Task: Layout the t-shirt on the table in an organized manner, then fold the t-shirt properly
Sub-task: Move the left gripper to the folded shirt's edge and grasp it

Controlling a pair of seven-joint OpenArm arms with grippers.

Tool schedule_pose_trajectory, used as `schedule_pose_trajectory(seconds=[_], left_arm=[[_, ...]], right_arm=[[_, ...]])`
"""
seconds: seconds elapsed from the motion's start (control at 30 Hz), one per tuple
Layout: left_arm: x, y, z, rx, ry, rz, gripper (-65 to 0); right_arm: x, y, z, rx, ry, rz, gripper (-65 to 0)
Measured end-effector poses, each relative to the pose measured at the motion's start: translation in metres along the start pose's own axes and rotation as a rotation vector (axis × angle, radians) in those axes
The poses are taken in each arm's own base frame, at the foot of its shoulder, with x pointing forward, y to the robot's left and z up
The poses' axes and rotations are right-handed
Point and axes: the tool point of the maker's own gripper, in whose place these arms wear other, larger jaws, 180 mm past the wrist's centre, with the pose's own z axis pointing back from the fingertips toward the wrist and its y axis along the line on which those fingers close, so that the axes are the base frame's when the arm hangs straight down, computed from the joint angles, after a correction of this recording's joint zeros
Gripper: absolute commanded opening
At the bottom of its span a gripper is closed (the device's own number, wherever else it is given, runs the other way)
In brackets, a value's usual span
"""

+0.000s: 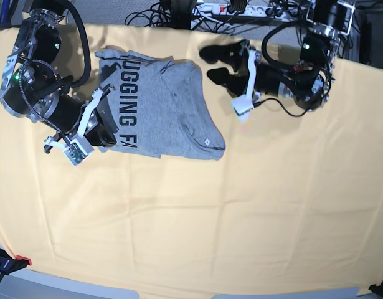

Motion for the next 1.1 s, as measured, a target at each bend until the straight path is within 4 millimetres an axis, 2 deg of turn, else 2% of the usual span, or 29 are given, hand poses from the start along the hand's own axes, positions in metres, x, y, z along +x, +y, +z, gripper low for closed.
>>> schedule_pose_trajectory(seconds=[0.3,0.33,0.37,0.4,0.43,0.5,0.53,0.8,0.93,1.1], left_arm=[[0.008,-0.005,-0.026,-0.003,-0.018,-0.019,-15.8],[0.009,-0.006,-0.029,-0.005,-0.021,-0.021,-16.2],[0.01,-0.007,-0.031,-0.007,-0.024,-0.022,-19.2],[0.01,-0.007,-0.032,-0.006,-0.021,-0.024,-25.1],[0.008,-0.005,-0.033,0.002,-0.009,-0.025,-34.3],[0.001,-0.002,-0.033,0.018,0.023,-0.023,-58.1],[0.0,-0.003,-0.033,0.017,0.022,-0.022,-65.0],[0.004,0.002,-0.026,0.037,-0.004,-0.012,-65.0],[0.023,0.002,-0.009,0.017,-0.114,0.009,-65.0],[0.049,0.001,0.024,-0.003,-0.282,0.024,-65.0]], right_arm=[[0.0,0.0,0.0,0.002,-0.003,-0.001,-65.0],[0.0,0.0,0.0,0.002,-0.002,0.0,-65.0],[0.0,0.0,0.0,0.001,-0.001,0.0,-65.0],[0.0,0.0,0.0,0.001,-0.001,0.0,-65.0],[0.0,0.0,0.0,0.001,-0.001,0.0,-65.0],[0.0,0.0,0.0,0.001,-0.001,0.0,-65.0],[0.0,0.0,0.0,0.0,0.0,0.0,-65.0],[0.0,0.0,0.0,0.0,-0.001,0.0,-65.0],[0.0,0.0,0.0,0.0,-0.001,0.0,-65.0],[0.0,0.0,0.0,0.0,0.0,0.0,-65.0]])
